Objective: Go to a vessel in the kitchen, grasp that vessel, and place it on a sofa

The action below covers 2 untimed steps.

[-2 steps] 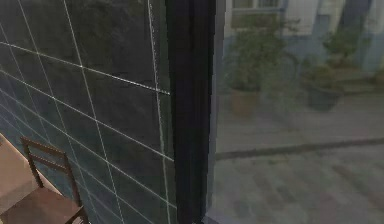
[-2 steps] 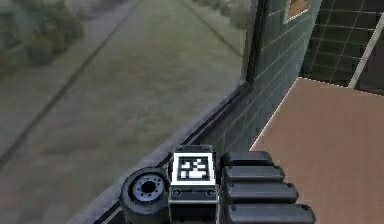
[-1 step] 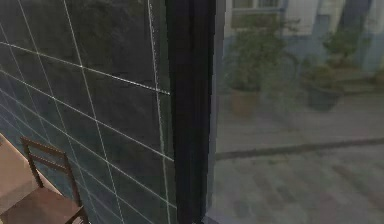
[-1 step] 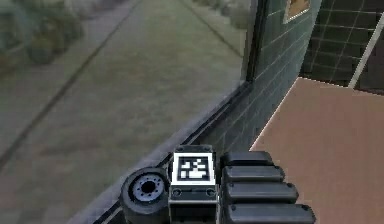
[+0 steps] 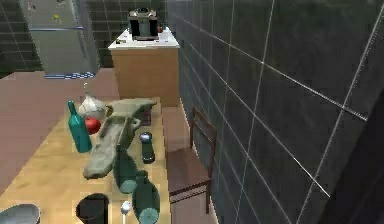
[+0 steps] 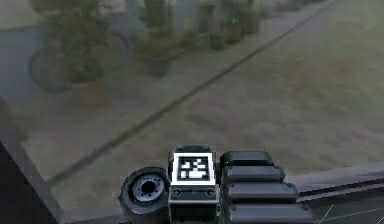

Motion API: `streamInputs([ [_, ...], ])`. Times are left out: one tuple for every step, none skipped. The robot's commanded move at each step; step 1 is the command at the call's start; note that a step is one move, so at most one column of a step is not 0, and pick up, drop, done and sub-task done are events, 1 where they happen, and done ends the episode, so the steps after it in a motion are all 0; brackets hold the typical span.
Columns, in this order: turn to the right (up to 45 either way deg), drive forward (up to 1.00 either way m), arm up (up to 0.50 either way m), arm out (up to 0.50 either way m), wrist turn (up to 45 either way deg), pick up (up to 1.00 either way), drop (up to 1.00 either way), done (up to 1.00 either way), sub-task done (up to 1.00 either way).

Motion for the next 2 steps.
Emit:
streamInputs([
  [-45.0, 0.00, 0.00, 0.00, 0.0, 0.00, 0.00, 0.00, 0.00],
  [-45.0, 0.00, 0.00, 0.00, 0.0, 0.00, 0.00, 0.00, 0.00],
])
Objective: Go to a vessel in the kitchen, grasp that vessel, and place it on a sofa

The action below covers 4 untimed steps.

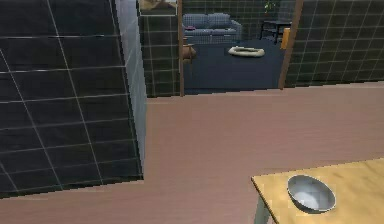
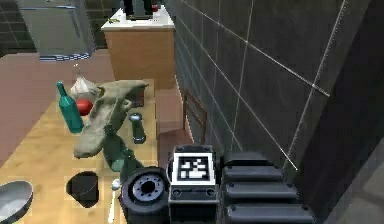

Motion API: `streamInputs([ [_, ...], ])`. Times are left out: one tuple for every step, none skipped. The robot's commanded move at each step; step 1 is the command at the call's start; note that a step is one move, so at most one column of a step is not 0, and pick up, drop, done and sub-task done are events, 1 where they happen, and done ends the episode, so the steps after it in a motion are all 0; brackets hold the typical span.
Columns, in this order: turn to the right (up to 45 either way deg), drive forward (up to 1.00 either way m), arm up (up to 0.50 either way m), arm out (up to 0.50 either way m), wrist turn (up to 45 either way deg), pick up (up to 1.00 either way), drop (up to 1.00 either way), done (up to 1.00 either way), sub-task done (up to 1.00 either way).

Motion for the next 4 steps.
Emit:
streamInputs([
  [0.0, 0.90, 0.00, 0.00, 0.0, 0.00, 0.00, 0.00, 0.00],
  [6.0, 0.00, 0.00, 0.00, 0.0, 0.00, 0.00, 0.00, 0.00],
  [0.0, 1.00, 0.00, 0.00, 0.0, 0.00, 0.00, 0.00, 0.00],
  [0.0, 1.00, 0.00, 0.00, 0.0, 0.00, 0.00, 0.00, 0.00],
])
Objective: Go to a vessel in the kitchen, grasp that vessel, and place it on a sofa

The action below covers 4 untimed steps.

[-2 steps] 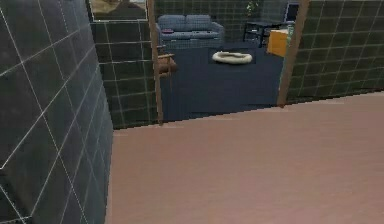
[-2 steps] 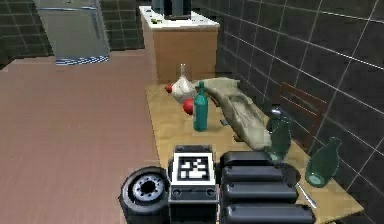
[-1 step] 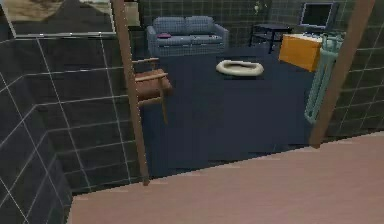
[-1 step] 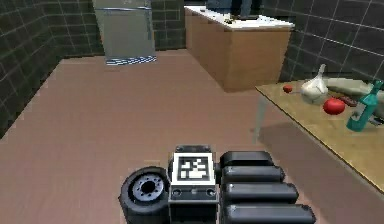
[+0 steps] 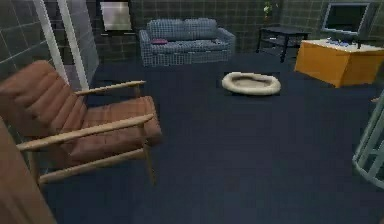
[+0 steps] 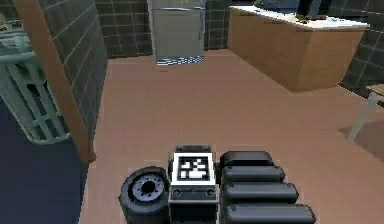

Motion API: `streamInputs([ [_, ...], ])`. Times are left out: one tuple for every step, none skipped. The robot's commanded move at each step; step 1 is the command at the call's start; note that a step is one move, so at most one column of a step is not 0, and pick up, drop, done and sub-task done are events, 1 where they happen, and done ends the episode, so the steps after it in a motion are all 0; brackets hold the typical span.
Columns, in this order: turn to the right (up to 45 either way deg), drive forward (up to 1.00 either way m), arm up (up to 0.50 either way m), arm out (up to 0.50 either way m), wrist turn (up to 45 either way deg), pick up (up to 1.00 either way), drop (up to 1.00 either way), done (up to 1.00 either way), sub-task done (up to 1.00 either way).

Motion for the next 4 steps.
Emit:
streamInputs([
  [0.0, 1.00, 0.00, 0.00, 0.0, 0.00, 0.00, 0.00, 0.00],
  [3.0, 0.00, 0.00, 0.00, 0.0, 0.00, 0.00, 0.00, 0.00],
  [45.0, 0.00, 0.00, 0.00, 0.0, 0.00, 0.00, 0.00, 0.00],
  [45.0, 0.00, 0.00, 0.00, 0.0, 0.00, 0.00, 0.00, 0.00],
])
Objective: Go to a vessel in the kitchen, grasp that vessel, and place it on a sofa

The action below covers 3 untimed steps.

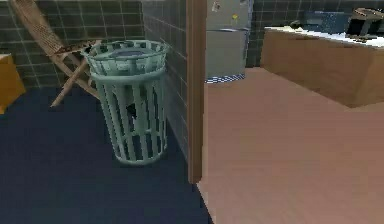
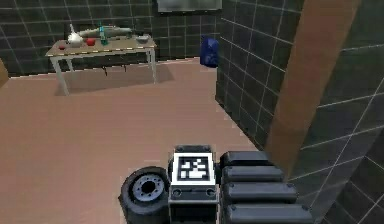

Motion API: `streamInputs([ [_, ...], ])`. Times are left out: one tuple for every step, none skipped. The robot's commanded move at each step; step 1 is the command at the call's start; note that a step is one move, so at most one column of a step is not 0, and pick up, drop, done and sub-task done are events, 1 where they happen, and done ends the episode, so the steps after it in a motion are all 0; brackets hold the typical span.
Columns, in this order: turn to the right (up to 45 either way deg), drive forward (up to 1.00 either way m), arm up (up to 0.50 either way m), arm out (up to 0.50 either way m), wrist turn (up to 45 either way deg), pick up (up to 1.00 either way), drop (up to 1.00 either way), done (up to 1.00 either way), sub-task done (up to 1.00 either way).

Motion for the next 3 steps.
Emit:
streamInputs([
  [36.0, 0.00, 0.00, 0.00, 0.0, 0.00, 0.00, 0.00, 0.00],
  [0.0, 0.10, 0.00, 0.00, 0.0, 0.00, 0.00, 0.00, 0.00],
  [-45.0, 0.00, 0.00, 0.00, 0.0, 0.00, 0.00, 0.00, 0.00],
])
